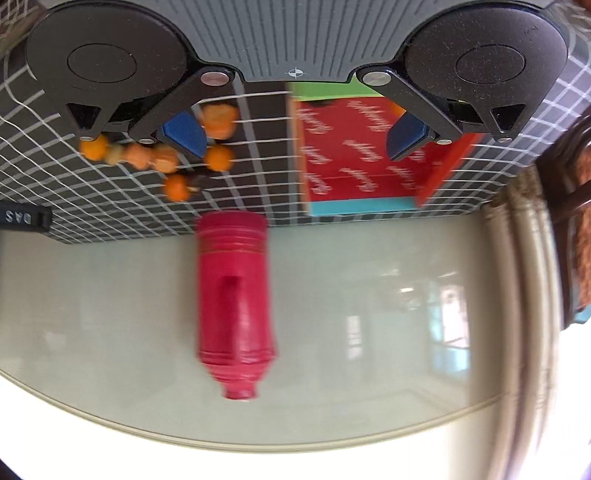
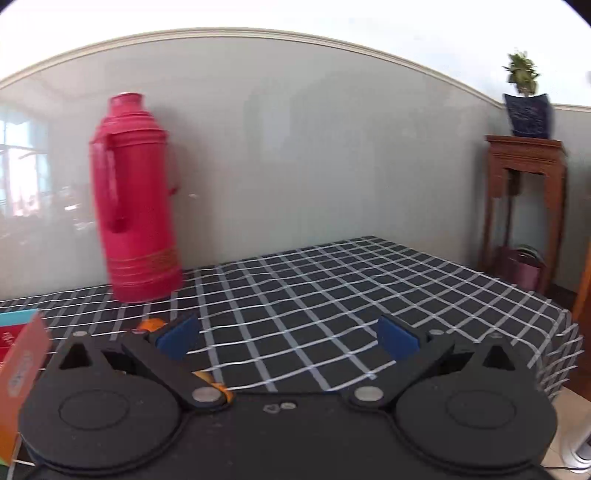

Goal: Organize fruits
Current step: 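Carry the dark brown fruit into the red box and open the right tool, then grasp the orange chunk with the left tool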

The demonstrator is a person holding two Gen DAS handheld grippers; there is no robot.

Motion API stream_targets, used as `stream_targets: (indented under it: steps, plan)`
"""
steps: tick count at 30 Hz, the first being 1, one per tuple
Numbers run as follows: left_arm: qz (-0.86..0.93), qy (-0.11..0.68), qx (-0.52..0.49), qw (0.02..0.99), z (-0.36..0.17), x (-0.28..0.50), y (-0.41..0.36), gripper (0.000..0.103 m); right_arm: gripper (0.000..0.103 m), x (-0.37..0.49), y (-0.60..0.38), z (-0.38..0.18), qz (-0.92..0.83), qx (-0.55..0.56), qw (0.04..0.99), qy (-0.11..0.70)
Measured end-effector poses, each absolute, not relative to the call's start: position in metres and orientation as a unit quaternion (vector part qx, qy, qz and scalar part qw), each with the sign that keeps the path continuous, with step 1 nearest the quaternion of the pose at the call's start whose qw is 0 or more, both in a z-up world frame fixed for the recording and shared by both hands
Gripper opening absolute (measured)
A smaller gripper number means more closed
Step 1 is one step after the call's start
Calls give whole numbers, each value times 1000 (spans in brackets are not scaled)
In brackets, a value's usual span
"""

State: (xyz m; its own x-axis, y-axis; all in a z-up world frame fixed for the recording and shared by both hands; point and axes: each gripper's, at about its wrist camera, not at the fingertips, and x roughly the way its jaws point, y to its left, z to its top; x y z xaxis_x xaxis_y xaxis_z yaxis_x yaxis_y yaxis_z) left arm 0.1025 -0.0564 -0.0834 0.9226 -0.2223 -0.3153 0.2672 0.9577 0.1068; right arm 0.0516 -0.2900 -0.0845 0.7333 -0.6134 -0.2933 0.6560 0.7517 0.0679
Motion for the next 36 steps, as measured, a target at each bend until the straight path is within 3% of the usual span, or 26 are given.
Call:
stream_targets:
  steps: [9, 10, 12, 22, 23, 25, 26, 32, 36]
  plan:
    - [-176, 195, 88, 961, -103, 124, -128, 101, 97, 34, -315, -91, -370, 81, 917, 127]
    - [-176, 203, 87, 959, -106, 129, -133, 98, 97, 32, -317, -92, -369, 83, 917, 127]
    - [-176, 219, 86, 956, -112, 138, -139, 81, 97, 28, -322, -93, -368, 89, 917, 127]
    - [-119, 276, 78, 951, -137, 177, -149, 78, 97, 24, -334, -97, -363, 100, 915, 141]
    - [-122, 284, 73, 948, -139, 178, -149, 66, 97, 24, -334, -97, -363, 101, 915, 142]
    - [-126, 290, 59, 947, -141, 180, -148, 51, 97, 23, -337, -97, -361, 105, 916, 144]
    - [-127, 287, 61, 947, -141, 179, -149, 35, 97, 23, -337, -97, -361, 107, 915, 144]
    - [-127, 275, 66, 951, -140, 172, -151, 35, 97, 21, -340, -97, -360, 120, 914, 142]
    - [-108, 219, 81, 966, -126, 158, -147, 34, 97, 22, -339, -96, -356, 120, 916, 142]
